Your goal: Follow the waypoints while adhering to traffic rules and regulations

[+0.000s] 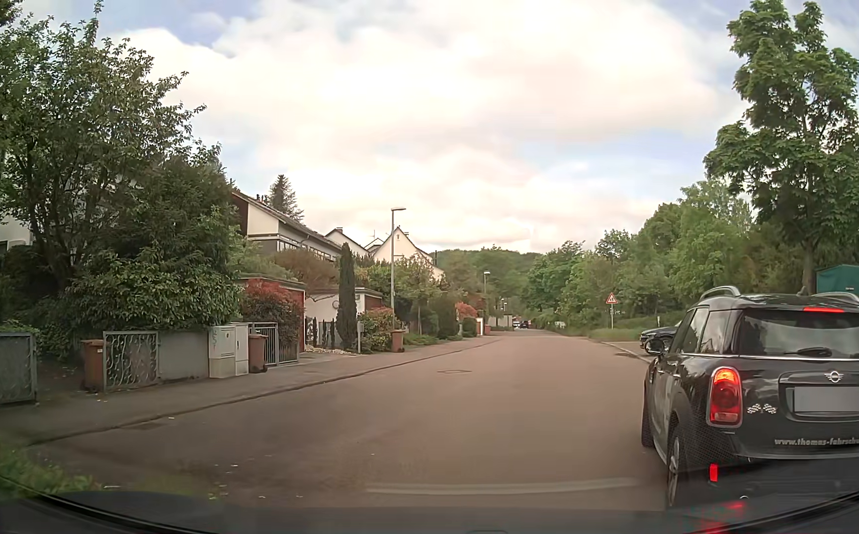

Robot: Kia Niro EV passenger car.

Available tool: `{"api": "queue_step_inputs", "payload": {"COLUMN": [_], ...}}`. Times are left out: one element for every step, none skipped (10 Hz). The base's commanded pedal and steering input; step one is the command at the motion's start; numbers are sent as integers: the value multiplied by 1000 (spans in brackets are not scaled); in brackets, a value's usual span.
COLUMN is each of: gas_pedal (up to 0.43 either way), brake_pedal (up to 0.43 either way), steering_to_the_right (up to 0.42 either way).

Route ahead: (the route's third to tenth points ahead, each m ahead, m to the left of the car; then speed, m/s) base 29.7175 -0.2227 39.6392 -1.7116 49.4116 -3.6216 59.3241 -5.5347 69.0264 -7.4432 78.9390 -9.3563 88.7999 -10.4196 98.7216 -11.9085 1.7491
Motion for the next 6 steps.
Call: {"api": "queue_step_inputs", "payload": {"gas_pedal": [0, 0, 0, 0, 0, 0], "brake_pedal": [0, 0, 30, 0, 0, 0], "steering_to_the_right": [-20, -14, -9, -4, -11, -22]}}
